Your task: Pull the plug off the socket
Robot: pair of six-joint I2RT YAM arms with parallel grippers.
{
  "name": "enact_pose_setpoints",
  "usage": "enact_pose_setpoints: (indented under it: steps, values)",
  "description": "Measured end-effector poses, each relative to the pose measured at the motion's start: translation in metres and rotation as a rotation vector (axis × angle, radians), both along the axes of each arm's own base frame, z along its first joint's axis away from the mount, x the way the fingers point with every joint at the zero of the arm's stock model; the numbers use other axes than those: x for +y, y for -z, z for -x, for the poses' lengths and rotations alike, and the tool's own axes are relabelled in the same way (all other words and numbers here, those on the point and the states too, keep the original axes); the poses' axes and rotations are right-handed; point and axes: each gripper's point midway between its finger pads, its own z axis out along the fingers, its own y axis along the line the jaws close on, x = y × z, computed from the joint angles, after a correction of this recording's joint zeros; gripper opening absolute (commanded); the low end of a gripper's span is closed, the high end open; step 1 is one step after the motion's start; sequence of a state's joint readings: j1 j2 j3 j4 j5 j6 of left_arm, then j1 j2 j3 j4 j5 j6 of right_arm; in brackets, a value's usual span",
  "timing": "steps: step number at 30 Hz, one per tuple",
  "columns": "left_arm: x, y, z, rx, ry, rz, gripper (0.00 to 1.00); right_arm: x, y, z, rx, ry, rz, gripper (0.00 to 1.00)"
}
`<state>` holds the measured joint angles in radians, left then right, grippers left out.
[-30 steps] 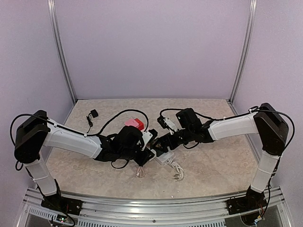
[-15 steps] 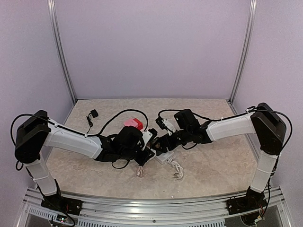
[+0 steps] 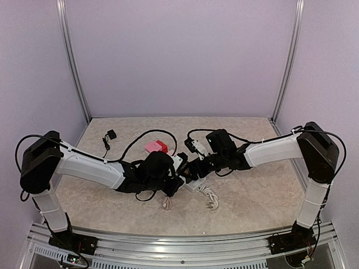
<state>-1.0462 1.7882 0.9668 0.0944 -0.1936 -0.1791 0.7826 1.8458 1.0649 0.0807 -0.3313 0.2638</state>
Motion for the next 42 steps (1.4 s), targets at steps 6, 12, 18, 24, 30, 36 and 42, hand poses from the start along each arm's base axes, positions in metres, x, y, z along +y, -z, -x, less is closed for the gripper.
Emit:
enact_pose_setpoints:
  steps: [6, 12, 18, 24, 30, 36, 42]
  values:
    - [0.000, -0.001, 0.001, 0.003, -0.002, 0.031, 0.00, 0.000, 0.000, -0.001, -0.010, 0.000, 0.003, 0.50]
    - [-0.003, 0.001, 0.001, -0.043, -0.015, -0.080, 0.00, 0.000, 0.001, -0.002, -0.014, 0.000, 0.007, 0.47]
    - [0.008, -0.004, -0.002, 0.055, 0.008, 0.034, 0.00, 0.004, -0.001, -0.004, -0.031, 0.002, -0.007, 0.42]
    - [0.013, -0.007, 0.003, 0.103, 0.013, 0.003, 0.00, 0.009, -0.003, 0.000, -0.031, -0.012, -0.023, 0.38]
    - [0.014, -0.008, 0.006, 0.111, -0.006, -0.091, 0.00, 0.011, -0.003, 0.002, -0.030, -0.028, -0.029, 0.36]
    - [0.013, -0.003, 0.007, 0.123, -0.016, -0.100, 0.00, 0.011, -0.003, 0.002, -0.036, -0.032, -0.025, 0.35]
    - [0.012, -0.003, 0.009, 0.087, -0.040, -0.088, 0.00, 0.011, -0.003, 0.001, -0.037, -0.032, -0.024, 0.34]
